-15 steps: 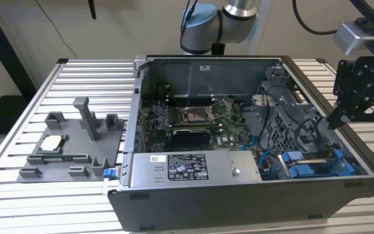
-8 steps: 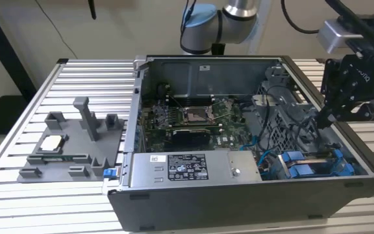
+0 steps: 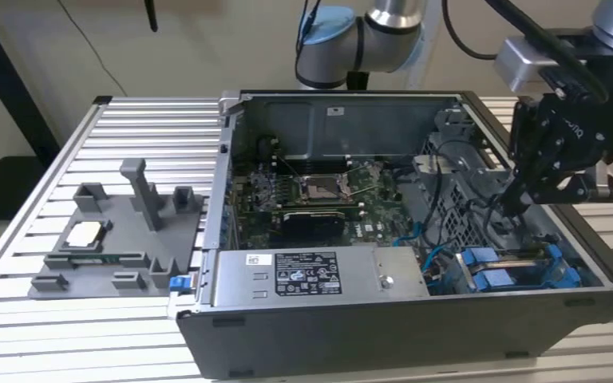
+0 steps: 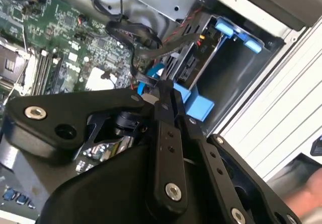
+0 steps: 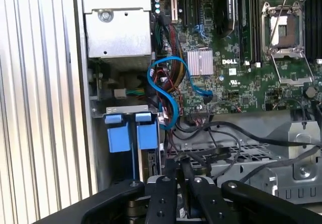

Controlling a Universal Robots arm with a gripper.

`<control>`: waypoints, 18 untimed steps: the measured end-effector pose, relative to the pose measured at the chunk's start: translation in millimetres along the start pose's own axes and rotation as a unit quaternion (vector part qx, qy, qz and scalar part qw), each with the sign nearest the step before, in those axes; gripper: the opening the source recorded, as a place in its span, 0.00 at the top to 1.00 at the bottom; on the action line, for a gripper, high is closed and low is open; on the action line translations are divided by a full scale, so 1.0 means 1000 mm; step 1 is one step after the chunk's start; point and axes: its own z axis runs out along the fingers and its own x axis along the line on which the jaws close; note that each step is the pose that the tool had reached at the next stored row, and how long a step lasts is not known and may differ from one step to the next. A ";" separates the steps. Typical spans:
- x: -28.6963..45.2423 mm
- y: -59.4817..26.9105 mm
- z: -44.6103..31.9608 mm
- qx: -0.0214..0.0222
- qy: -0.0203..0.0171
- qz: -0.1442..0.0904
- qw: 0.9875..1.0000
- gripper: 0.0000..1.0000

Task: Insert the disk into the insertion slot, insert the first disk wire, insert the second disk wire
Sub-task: 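Insert the second disk wire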

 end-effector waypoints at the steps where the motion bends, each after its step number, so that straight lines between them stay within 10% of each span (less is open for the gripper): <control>1: 0.0001 0.0000 0.0006 0.000 0.000 -0.004 1.000 0.84; 18: 0.0129 -0.0022 0.0127 0.005 0.002 -0.042 0.999 0.84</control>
